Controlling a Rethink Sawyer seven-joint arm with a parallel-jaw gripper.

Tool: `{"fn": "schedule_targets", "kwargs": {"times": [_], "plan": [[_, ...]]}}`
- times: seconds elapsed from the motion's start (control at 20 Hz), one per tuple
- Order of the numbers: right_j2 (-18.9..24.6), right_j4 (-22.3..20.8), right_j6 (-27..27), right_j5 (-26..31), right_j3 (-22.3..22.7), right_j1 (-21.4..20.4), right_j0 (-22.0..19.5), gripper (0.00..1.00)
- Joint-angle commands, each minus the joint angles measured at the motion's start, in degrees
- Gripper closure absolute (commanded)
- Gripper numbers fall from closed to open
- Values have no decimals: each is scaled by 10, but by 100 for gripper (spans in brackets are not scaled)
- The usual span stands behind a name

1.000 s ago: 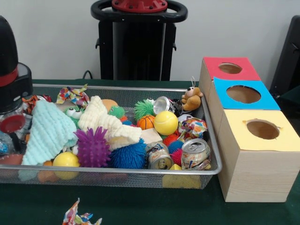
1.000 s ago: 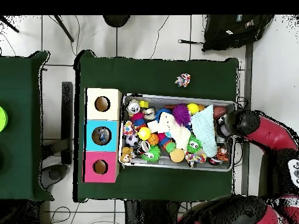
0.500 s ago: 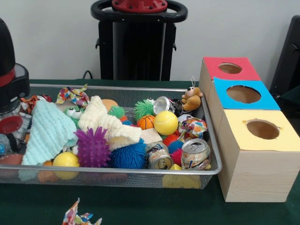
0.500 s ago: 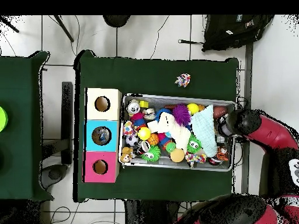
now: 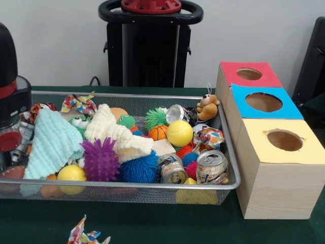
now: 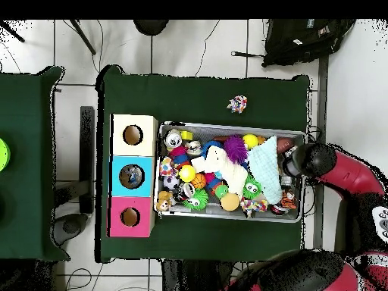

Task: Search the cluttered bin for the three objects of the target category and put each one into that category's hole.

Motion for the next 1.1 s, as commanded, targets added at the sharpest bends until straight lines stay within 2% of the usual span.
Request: {"fn": "schedule_targets", "kwargs": {"times": [0.05, 0.2, 0.35, 0.4, 0.65, 1.1], "plan": [[14, -25, 15, -99, 10, 50, -17, 100], [18, -11, 18, -97, 24, 40, -18, 100], [19, -6, 12, -91, 22, 35, -16, 100], [18, -4, 10, -84, 7, 41, -12, 100], [12, -6, 21, -86, 18, 28, 5, 100], [-26, -13, 65, -134, 58, -9, 52, 100]]}}
